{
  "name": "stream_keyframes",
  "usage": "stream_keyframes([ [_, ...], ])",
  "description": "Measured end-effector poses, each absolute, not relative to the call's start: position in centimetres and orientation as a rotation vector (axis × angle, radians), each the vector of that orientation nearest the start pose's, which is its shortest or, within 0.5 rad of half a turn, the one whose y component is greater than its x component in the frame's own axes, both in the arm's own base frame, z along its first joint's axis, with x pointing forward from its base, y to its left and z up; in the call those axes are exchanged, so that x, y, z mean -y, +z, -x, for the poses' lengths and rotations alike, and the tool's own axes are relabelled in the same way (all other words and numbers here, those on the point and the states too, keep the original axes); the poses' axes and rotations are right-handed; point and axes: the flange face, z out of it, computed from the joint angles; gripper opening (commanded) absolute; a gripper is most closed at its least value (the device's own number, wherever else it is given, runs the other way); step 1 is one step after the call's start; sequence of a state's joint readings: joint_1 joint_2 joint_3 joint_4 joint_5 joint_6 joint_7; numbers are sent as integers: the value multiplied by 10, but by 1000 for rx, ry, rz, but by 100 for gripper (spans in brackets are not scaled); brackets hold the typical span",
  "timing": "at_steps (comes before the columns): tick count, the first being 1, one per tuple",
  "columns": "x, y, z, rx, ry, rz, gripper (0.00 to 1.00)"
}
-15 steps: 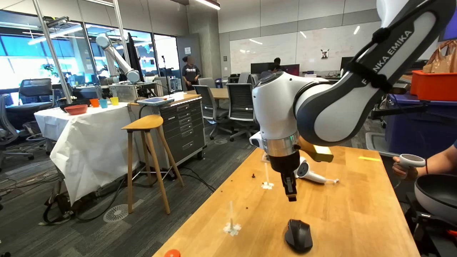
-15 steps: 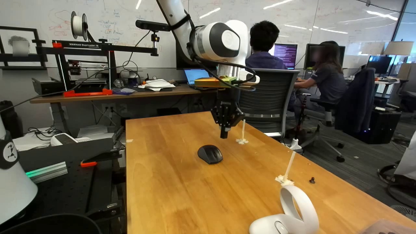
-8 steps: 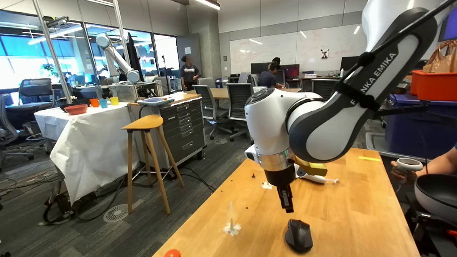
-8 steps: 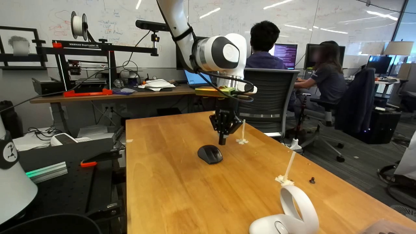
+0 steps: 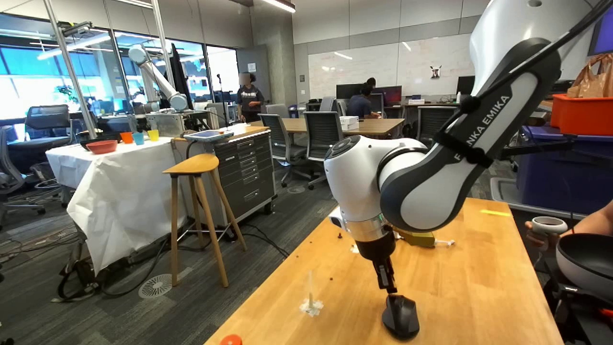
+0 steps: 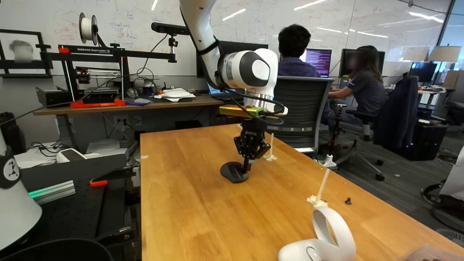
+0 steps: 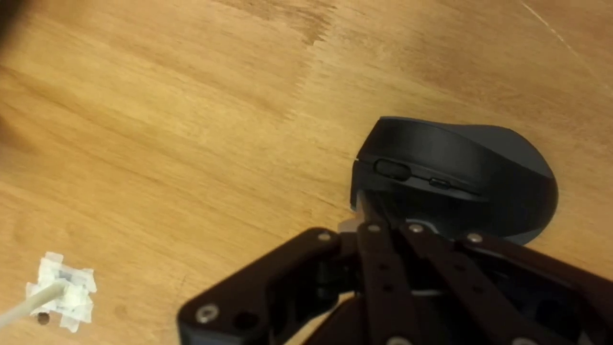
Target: Press the left button of the mouse
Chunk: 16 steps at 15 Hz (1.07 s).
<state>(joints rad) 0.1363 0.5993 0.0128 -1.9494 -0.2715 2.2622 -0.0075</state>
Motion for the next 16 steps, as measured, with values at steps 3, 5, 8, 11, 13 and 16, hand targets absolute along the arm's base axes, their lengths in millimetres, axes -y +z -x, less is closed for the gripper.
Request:
stream_keyframes([
  [3,-78,143,-579,573,483,3253,5],
  [5,-76,142,-580,559,499,3252,5],
  [8,-74,140,-580,542,517,3250,5],
  [11,-74,142,-581,519,520,3245,5],
  [13,-72,148,-583,495,506,3242,5],
  [16,-66,173,-589,447,463,3237,6],
])
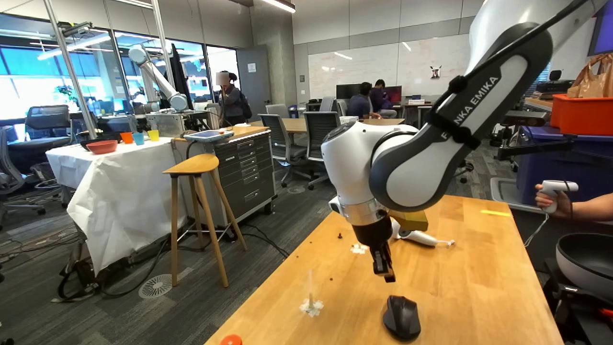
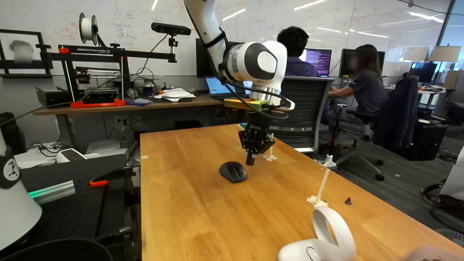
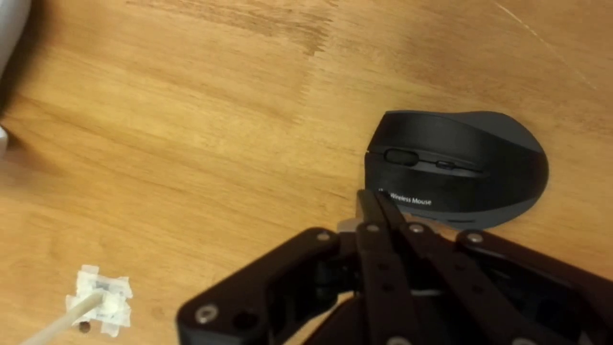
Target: Press the left button of the mouse
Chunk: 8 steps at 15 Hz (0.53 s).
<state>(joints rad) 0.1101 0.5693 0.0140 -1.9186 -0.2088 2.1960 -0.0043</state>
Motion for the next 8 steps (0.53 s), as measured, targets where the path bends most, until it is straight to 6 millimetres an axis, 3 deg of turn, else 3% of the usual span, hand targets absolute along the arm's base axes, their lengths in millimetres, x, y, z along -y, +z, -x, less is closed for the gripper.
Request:
stream_keyframes([
  [8,-60,275,-589,475,392,3118,6],
])
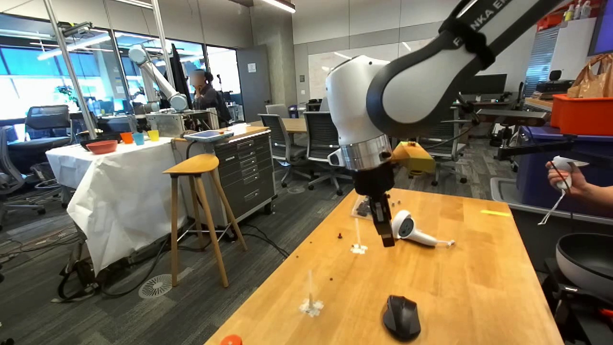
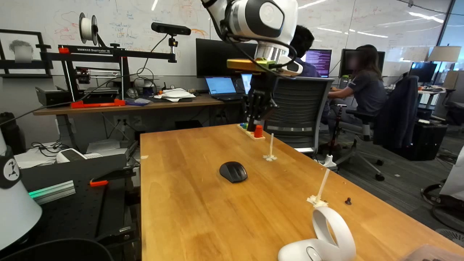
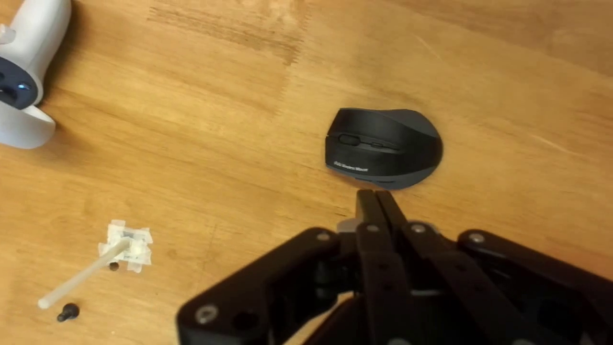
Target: Press the left button of the mouse
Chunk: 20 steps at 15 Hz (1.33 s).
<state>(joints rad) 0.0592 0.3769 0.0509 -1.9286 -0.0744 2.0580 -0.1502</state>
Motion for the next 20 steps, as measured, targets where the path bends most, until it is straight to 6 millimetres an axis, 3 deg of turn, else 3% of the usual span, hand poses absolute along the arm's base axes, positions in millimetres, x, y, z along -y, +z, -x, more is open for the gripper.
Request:
stream_keyframes([
  [2,-60,301,-584,504,383,3066,7],
  [3,-59,312,-581,514,379,3047,16],
  [4,-58,323,-578,523,374,3032,33],
  [13,-36,389,-553,569,338,2991,99],
  [20,-24,417,-537,543,328,2999,100],
])
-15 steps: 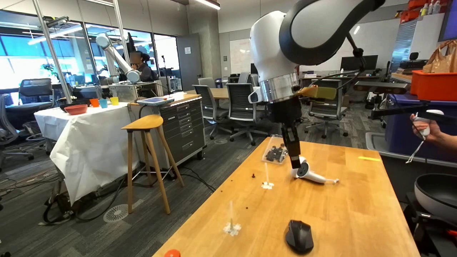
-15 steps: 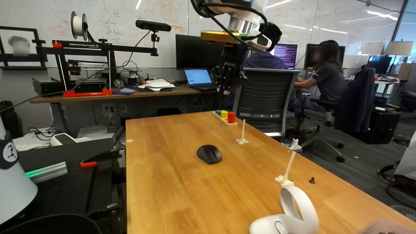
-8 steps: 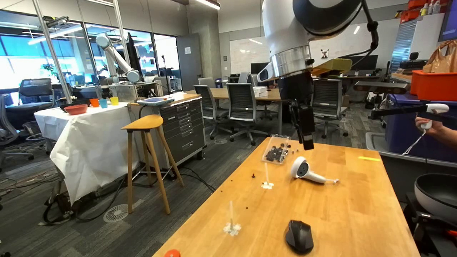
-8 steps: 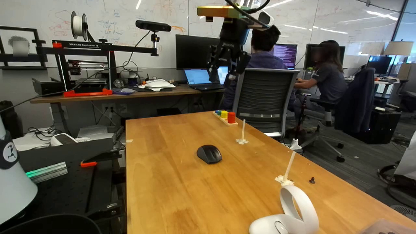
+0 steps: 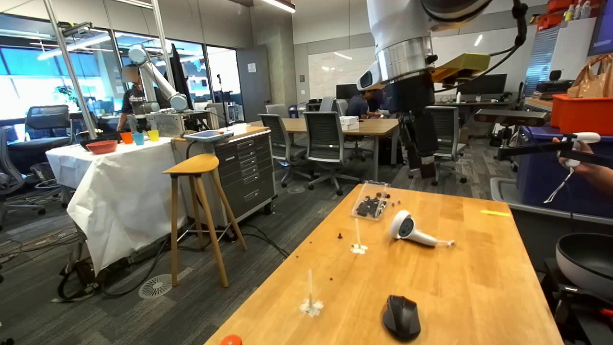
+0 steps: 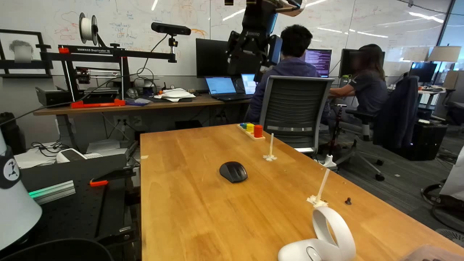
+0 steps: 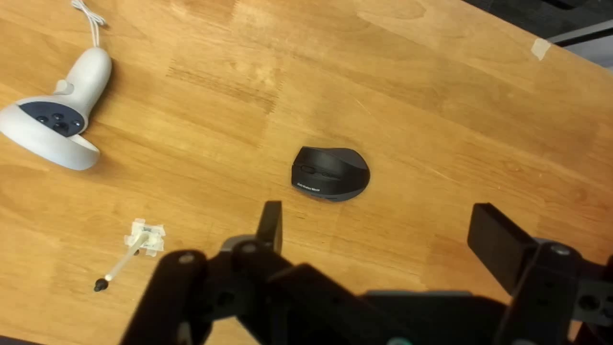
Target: Press the left button of the mouse
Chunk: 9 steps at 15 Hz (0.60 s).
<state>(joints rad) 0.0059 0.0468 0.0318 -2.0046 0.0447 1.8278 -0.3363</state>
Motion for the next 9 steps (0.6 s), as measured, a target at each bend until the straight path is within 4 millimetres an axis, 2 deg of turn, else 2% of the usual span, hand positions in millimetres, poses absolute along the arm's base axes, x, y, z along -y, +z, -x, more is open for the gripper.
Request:
stream_keyframes([
  [9,-20,424,-532,533,353,2995,100],
])
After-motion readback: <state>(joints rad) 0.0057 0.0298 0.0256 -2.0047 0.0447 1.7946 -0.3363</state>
